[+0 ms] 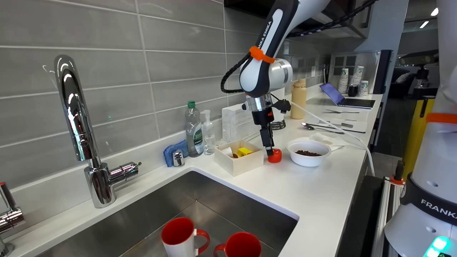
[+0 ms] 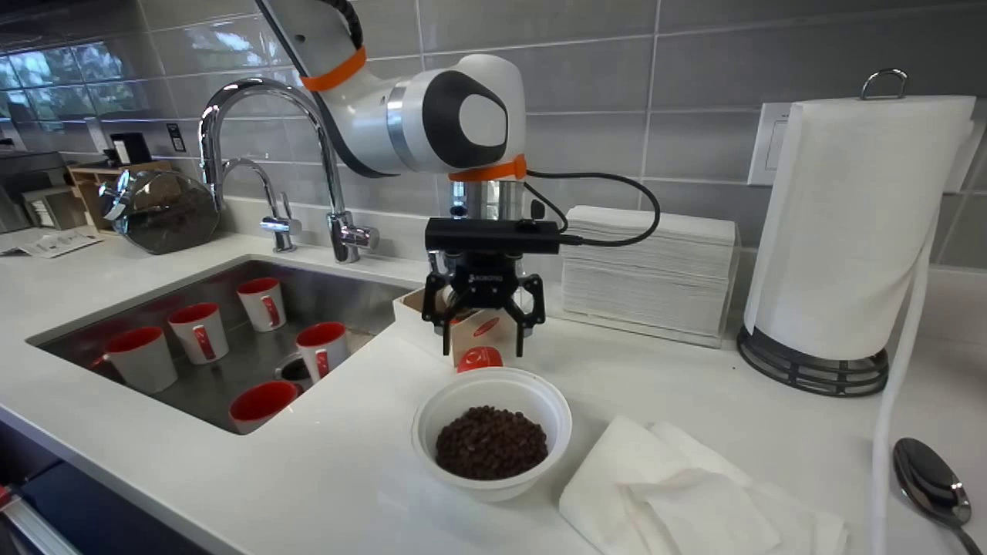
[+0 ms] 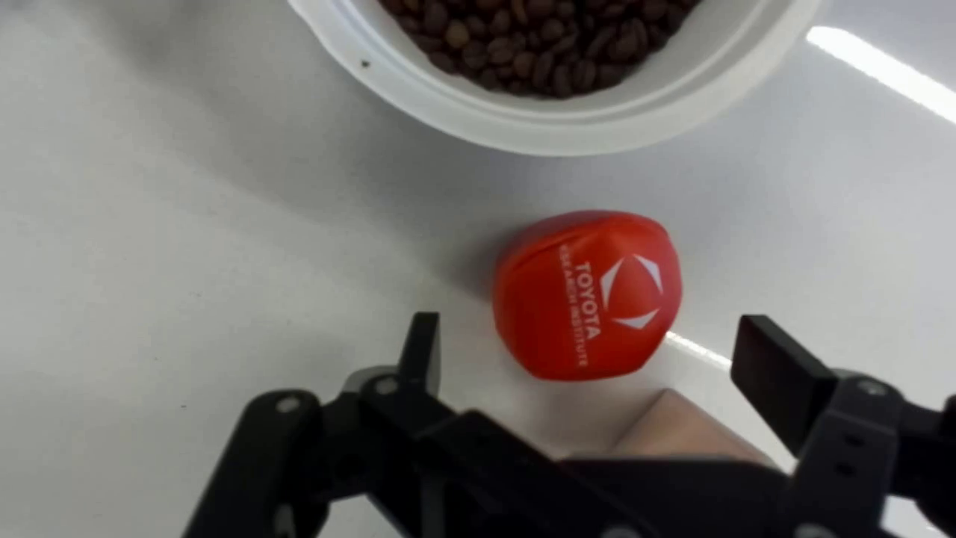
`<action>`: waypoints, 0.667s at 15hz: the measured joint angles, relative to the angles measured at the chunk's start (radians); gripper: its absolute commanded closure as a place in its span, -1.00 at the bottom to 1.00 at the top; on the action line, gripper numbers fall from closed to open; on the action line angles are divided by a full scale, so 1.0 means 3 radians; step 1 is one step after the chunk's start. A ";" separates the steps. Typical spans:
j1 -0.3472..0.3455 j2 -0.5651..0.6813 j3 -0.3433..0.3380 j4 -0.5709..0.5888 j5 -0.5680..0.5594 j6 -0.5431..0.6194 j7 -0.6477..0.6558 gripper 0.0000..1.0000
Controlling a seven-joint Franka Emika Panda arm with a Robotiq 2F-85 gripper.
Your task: Put the orange item in the box
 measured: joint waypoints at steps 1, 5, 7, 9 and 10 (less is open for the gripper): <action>-0.0006 0.0017 0.0006 0.0002 -0.0008 0.0000 0.0000 -0.48; -0.0013 0.0062 0.0023 0.0004 -0.0052 0.0000 0.0006 0.22; -0.0019 0.0072 0.0035 0.0007 -0.0065 0.0000 0.0006 0.57; -0.0023 0.0072 0.0038 0.0022 -0.0085 -0.0005 0.0006 0.84; -0.0023 0.0072 0.0038 0.0034 -0.0094 -0.0027 0.0006 0.85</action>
